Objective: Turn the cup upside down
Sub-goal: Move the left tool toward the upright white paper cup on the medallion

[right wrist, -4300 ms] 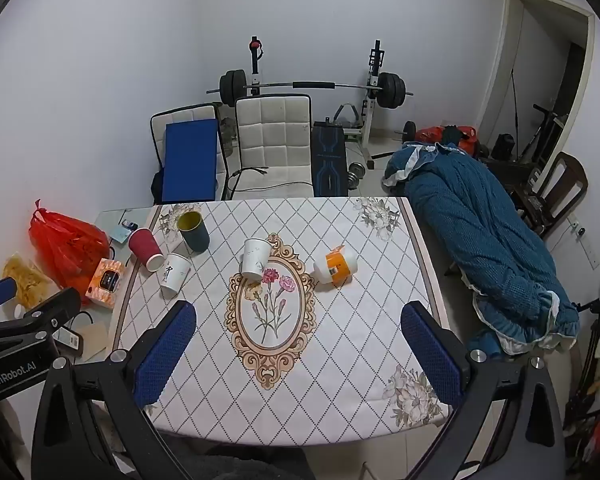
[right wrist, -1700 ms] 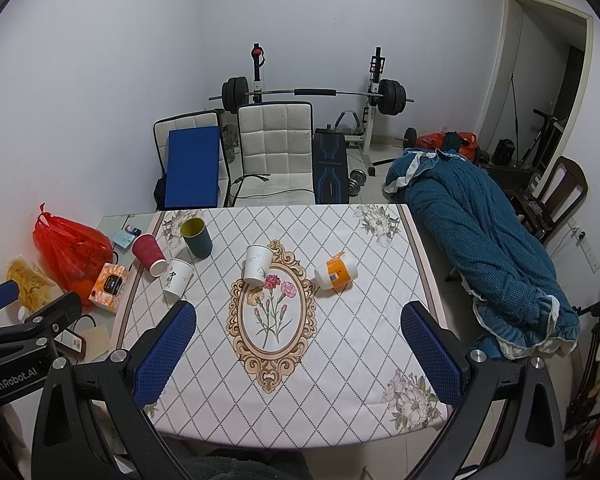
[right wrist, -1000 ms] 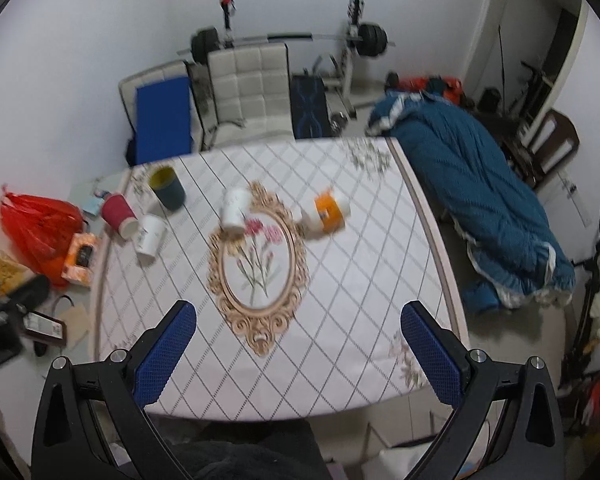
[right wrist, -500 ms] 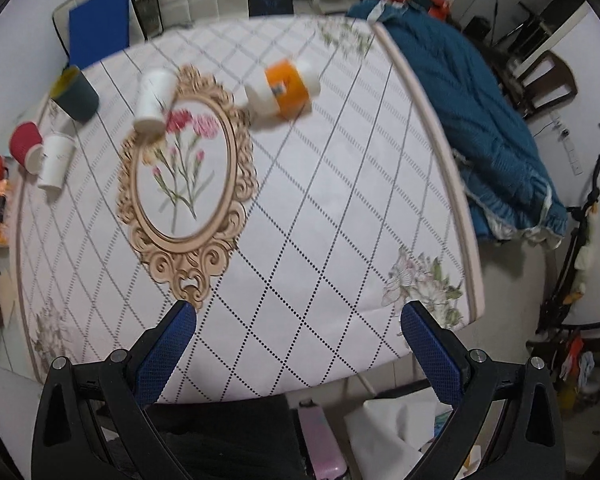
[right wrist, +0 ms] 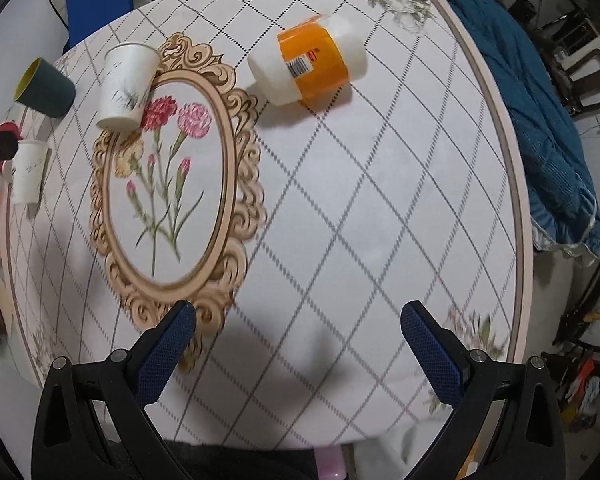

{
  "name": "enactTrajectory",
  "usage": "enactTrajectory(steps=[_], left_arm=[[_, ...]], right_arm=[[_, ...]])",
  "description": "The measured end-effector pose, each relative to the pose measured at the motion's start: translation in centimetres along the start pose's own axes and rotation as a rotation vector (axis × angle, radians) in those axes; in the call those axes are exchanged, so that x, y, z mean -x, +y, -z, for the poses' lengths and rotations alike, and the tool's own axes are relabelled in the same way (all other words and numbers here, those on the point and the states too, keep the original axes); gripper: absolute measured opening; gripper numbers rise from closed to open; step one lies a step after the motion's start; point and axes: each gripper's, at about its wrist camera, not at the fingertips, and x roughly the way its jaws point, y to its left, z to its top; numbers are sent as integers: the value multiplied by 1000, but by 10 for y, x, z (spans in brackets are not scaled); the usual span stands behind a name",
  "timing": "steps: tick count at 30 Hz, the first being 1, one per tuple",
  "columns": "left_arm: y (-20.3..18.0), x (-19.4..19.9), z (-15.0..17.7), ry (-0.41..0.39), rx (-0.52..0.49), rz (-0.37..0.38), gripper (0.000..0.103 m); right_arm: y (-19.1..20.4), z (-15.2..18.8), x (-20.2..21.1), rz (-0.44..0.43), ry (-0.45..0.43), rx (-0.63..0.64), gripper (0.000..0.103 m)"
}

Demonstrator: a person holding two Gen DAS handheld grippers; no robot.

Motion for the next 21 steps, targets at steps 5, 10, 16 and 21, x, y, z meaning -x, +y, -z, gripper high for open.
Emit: enactTrajectory(steps=[5, 10, 16, 21], left_arm=[[-12, -22, -31, 40, 8, 9, 103], [-28, -45, -56, 75, -2, 8, 103], [-41, -71, -78, 113, -19, 6, 103], [-48, -89, -90, 141, -39, 9, 103]], right_arm=[[-4, -35, -16, -13, 12, 10, 103], [-5, -61, -26, 2, 25, 34, 103], [-6, -83, -40, 40, 43, 64, 103], [-9, -96, -49, 61, 55, 76, 103]])
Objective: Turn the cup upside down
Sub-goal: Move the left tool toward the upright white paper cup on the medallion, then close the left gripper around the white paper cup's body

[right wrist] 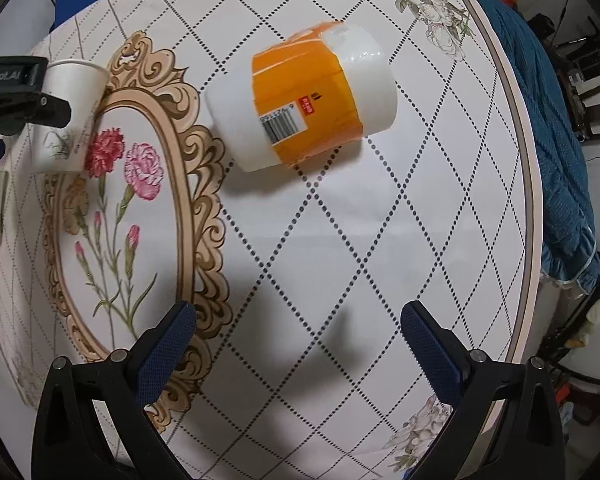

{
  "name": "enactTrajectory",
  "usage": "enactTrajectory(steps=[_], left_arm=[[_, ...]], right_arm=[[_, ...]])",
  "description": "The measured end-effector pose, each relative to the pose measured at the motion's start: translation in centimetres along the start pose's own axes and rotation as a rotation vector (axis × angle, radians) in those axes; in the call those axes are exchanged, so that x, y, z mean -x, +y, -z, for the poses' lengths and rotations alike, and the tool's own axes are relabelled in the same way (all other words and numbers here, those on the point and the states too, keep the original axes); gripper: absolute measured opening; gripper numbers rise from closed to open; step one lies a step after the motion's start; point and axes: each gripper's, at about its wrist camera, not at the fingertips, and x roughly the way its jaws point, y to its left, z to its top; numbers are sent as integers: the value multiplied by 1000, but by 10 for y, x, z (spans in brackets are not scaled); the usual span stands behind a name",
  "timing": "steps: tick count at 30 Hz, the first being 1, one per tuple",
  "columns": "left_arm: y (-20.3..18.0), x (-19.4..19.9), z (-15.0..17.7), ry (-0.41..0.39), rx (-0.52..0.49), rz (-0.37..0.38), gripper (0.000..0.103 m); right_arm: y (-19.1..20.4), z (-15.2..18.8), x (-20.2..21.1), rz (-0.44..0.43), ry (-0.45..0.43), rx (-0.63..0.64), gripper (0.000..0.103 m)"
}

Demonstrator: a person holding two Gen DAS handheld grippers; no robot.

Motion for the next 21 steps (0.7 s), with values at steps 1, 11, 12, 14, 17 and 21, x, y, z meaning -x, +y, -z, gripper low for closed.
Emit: enactTrajectory(steps=[1, 11, 12, 14, 17, 21], left_arm=[[-1, -3, -3, 5, -4, 0, 103], [-1, -19, -20, 7, -31, 28, 87], [0, -20, -21, 9, -39, 24, 79], [3, -21, -31, 12, -50, 22, 64], [3, -22, -34, -7, -65, 6, 62], [5, -17, -39, -29, -80, -10, 61]], right_arm=[[-1, -2, -1, 3, 2, 1, 103], [-8, -19, -9, 20, 11, 6, 103], [-9, -23, -10, 22, 11, 8, 103], [-10, -28, -11, 22, 12, 7, 103], [-13, -31, -13, 22, 14, 7, 103], [-12, -31, -15, 22, 15, 9, 103]])
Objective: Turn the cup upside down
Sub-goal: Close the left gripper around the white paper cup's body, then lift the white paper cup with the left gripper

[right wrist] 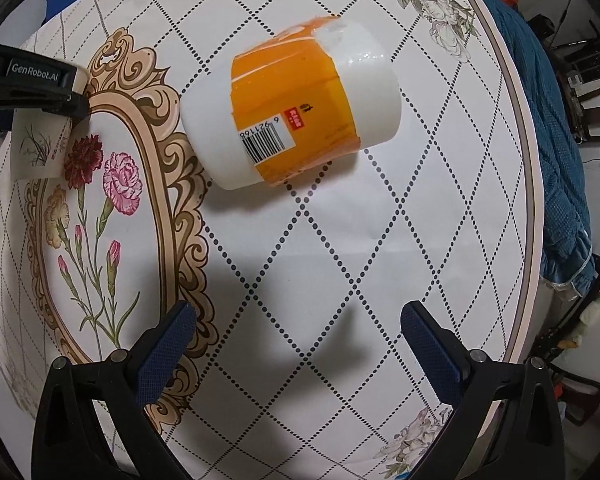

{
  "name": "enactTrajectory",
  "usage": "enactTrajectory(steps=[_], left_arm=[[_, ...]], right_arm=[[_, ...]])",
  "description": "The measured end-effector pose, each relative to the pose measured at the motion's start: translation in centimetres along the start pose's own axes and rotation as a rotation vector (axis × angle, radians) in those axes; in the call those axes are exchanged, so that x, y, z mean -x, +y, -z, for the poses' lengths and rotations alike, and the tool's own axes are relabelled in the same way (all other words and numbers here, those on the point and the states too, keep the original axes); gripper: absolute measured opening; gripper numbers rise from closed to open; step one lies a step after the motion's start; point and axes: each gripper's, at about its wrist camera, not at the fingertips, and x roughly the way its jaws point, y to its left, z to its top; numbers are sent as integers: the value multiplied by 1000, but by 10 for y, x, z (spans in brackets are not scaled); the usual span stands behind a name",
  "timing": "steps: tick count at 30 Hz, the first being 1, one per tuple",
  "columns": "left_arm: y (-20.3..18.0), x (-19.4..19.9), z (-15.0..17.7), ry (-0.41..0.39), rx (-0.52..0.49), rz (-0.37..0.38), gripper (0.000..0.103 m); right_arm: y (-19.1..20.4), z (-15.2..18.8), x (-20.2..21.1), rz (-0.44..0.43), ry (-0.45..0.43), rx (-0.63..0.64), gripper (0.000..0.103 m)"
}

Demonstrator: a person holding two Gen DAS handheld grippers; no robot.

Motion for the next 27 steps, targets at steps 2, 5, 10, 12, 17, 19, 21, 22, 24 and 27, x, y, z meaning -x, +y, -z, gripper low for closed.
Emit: enactTrajectory(steps=[2, 5, 10, 12, 17, 19, 21, 22, 24, 27], left_arm=[[-2, 4, -4, -5, 2, 2, 60], [0, 10, -4, -15, 1, 2, 60], [-18, 35, -1, -33, -7, 9, 60], [-14, 47, 5, -37, -8, 15, 60], [-4, 69, 36, -36, -15, 18, 60], [3, 77, 58, -28, -16, 16, 60], [9, 81, 77, -21, -18, 8, 60], [11, 82, 87, -16, -17, 8, 60], [17, 83, 113, -4, -14, 8, 60], [26, 85, 149, 10, -13, 12, 60]], right_arm=[[4, 4, -2, -1, 1, -1, 103], [5, 6, -2, 1, 1, -4, 103], [5, 7, -1, 2, -1, 2, 103], [5, 8, 0, 1, -3, 9, 103], [11, 13, 6, 4, -15, 25, 103], [13, 18, 9, 0, -20, 29, 103], [16, 24, 14, 0, -28, 34, 103], [18, 27, 16, -2, -32, 36, 103], [21, 37, 21, -2, -40, 40, 103], [27, 55, 31, -2, -53, 42, 103]])
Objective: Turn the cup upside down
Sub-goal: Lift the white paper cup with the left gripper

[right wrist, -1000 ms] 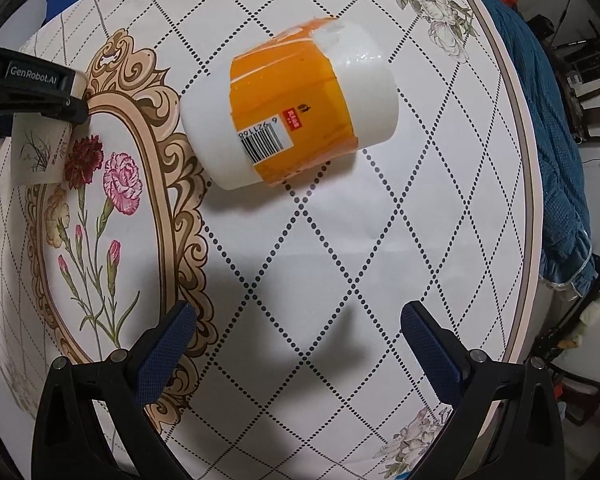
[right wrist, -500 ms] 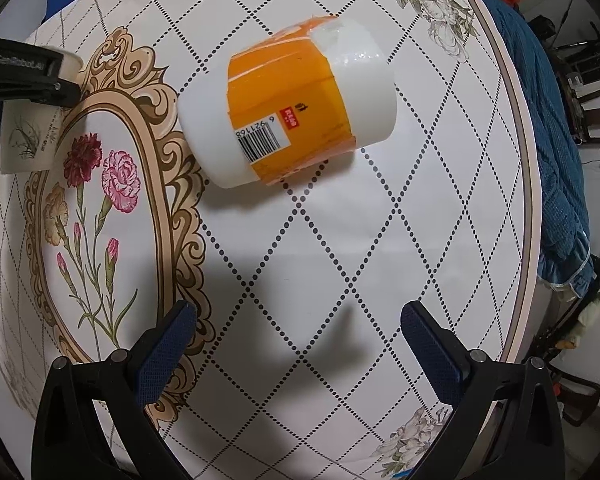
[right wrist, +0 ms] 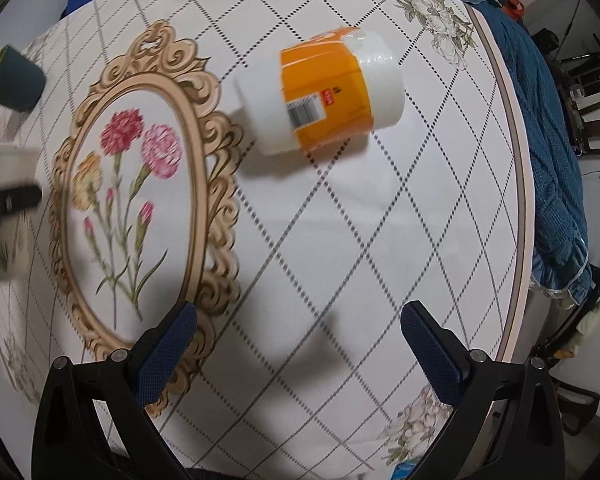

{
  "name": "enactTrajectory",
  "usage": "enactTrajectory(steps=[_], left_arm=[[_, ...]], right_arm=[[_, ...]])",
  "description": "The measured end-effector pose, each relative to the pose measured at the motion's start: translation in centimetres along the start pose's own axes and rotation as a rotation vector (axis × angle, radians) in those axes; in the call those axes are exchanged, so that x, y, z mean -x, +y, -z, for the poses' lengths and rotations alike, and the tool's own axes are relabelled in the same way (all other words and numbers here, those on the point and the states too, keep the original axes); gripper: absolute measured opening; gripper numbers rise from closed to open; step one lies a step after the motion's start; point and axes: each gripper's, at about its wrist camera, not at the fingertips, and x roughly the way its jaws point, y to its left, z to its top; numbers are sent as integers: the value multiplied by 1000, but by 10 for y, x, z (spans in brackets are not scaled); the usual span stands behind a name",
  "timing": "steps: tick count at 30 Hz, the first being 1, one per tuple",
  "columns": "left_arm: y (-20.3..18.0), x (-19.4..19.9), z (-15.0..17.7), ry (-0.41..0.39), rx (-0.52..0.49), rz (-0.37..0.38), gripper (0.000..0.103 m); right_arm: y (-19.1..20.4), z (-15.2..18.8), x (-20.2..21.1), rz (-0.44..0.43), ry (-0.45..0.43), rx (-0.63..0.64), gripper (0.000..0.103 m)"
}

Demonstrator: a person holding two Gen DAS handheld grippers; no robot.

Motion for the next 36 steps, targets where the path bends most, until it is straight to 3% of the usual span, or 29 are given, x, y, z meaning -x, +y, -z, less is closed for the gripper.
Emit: enactTrajectory(steps=[4, 8, 17, 23, 32, 36], left_arm=[[4, -9, 56, 5, 2, 11, 60], [-1, -25, 88, 5, -8, 15, 60], [-21, -63, 134, 53, -14, 75, 60], [-25, -98, 122, 158, 55, 168, 60], [-32, -112, 92, 180, 77, 144, 60], [-29, -115, 77, 188, 124, 168, 60]], right_arm=[[7, 31, 13, 6, -14, -6, 103], [11, 66, 19, 7, -13, -21, 103], [16, 144, 7, 10, 48, -74, 103], [15, 157, -17, 0, 108, -97, 103], [12, 139, -39, -14, 149, -87, 103], [12, 128, -44, -23, 149, -80, 103]])
